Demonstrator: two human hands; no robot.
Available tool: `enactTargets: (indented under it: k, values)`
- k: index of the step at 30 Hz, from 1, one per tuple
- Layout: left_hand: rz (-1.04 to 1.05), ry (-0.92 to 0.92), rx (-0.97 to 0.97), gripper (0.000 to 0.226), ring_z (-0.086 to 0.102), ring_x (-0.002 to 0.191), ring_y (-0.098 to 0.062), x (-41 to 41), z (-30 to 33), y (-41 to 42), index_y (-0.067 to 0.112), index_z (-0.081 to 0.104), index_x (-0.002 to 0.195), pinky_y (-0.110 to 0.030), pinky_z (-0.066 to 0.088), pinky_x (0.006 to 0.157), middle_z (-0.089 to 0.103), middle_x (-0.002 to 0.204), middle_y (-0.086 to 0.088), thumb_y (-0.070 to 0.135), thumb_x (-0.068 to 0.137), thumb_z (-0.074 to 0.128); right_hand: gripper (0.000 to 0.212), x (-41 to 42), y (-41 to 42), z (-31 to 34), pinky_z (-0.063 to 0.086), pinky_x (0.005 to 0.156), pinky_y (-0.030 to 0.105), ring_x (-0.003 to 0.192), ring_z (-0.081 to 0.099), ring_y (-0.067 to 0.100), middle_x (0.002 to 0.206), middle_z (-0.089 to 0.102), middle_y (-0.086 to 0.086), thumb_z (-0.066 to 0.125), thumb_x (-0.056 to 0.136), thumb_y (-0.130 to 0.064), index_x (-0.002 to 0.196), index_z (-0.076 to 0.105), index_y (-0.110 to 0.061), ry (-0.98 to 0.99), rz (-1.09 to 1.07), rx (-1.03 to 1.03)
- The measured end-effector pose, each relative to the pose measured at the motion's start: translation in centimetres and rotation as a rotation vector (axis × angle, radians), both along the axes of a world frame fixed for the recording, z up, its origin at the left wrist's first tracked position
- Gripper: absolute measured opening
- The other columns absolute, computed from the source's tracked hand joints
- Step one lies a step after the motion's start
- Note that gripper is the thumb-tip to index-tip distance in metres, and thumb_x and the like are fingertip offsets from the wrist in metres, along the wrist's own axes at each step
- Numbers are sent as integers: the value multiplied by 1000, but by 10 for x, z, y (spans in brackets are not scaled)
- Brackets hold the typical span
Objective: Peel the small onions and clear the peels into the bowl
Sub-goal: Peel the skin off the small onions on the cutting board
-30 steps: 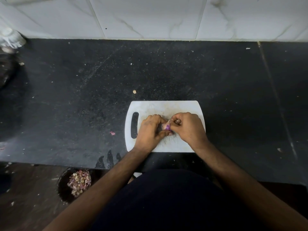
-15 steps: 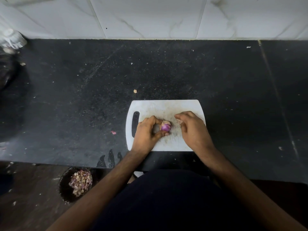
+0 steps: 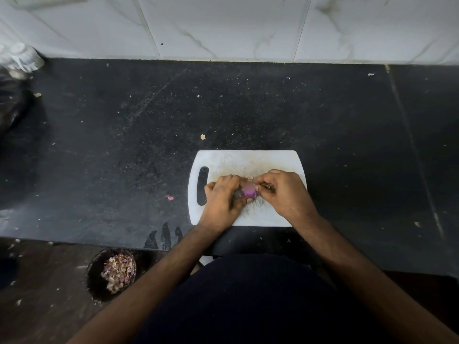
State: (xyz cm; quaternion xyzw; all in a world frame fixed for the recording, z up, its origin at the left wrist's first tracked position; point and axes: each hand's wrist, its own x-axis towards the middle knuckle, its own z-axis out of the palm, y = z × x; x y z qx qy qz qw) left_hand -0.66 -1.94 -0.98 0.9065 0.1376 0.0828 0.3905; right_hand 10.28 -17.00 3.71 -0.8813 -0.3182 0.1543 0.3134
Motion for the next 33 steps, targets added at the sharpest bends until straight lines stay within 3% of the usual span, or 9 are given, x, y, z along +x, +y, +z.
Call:
enactTargets:
  k: [9, 12, 18, 22, 25, 33]
  values:
    - [-60, -8, -5, 23, 50, 99, -10, 8, 4, 2, 21, 62, 100, -32, 27, 86, 60, 99, 9, 39, 89, 72, 19, 3, 3, 1, 55, 76, 27, 82, 67, 10, 96, 75, -6, 78, 85, -27, 103, 77, -20, -38, -50, -95]
    - [-58, -20, -13, 25, 52, 102, -10, 8, 3, 2, 22, 63, 101, -33, 29, 89, 62, 101, 11, 41, 87, 69, 19, -1, 5, -1, 55, 72, 31, 78, 64, 11, 91, 71, -6, 76, 86, -32, 99, 75, -19, -78, -48, -112]
    - [-43, -59, -9, 19, 52, 106, -7, 6, 0, 3, 23, 62, 98, -25, 26, 90, 65, 104, 11, 29, 87, 76, 18, -12, 12, -4, 52, 74, 35, 85, 64, 18, 95, 69, -2, 70, 89, -31, 102, 72, -19, -161, -105, -177]
    - [-68, -17, -16, 18, 45, 108, -7, 8, 3, 6, 22, 61, 97, -27, 21, 83, 65, 112, 13, 29, 88, 75, 16, -14, 14, -6, 52, 74, 32, 80, 64, 14, 90, 70, -2, 72, 88, -29, 99, 72, -18, -117, -154, -134]
    - [-62, 9, -5, 17, 42, 104, -7, 7, 2, 8, 26, 59, 96, -27, 20, 81, 64, 106, 15, 29, 90, 74, 12, -11, 11, -10, 52, 68, 21, 71, 64, 5, 81, 72, -8, 75, 86, -22, 97, 75, -16, -14, -248, -43]
    - [-18, 38, -49, 19, 44, 105, -7, -5, -2, 17, 30, 59, 99, -35, 30, 89, 63, 109, 12, 30, 89, 74, 14, -7, 0, -18, 58, 76, 29, 78, 67, 9, 87, 73, -3, 71, 88, -15, 101, 74, -13, -51, -248, -48]
